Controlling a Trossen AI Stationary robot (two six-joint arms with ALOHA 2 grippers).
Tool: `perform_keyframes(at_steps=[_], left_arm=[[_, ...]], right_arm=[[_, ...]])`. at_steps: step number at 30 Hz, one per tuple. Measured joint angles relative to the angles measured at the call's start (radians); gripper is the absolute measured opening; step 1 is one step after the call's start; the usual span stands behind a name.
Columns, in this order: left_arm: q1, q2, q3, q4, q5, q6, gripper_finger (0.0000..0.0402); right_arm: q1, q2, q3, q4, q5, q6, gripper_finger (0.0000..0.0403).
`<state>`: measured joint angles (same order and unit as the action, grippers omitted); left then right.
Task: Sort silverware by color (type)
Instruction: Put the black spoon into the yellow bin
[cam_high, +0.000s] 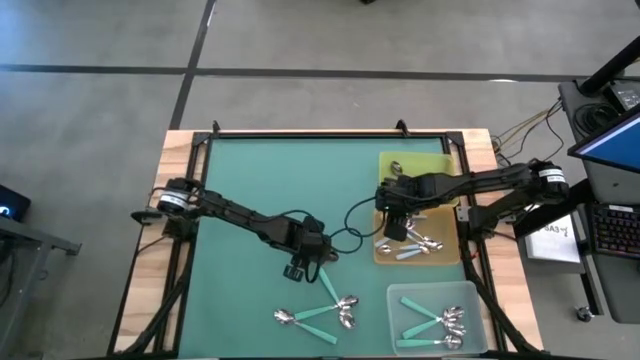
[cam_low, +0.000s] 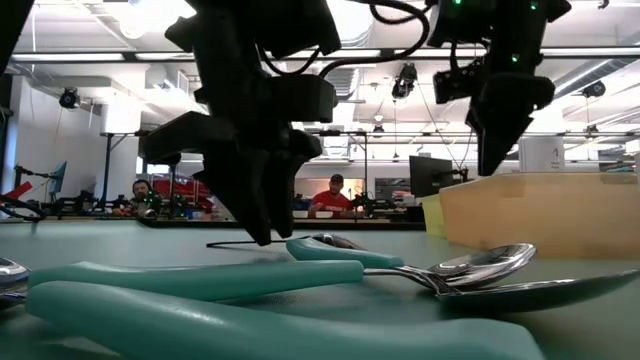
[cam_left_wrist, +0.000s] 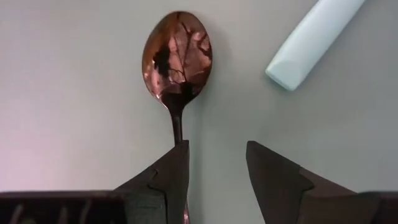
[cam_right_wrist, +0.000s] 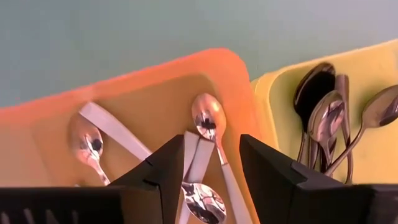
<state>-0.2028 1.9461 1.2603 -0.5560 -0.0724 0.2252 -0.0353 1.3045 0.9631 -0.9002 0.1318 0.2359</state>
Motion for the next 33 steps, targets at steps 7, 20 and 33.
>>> perform_keyframes(at_steps=[7,20,33], left_arm=[[0.001,0.0,0.005,0.003,-0.021,0.012,0.0142],[0.05,0.006,-0.045,0.083,0.028,-0.04,0.0141],[0.096,0.052,-0.067,0.088,0.189,-0.333,0.0008]], right_arm=[[0.0,0.0,-0.053,0.001,0.0,0.0,0.0143],[0.0,0.001,-0.113,0.05,-0.001,0.104,0.0138],[0.0,0.001,-0.114,0.053,-0.001,0.186,0.0131]])
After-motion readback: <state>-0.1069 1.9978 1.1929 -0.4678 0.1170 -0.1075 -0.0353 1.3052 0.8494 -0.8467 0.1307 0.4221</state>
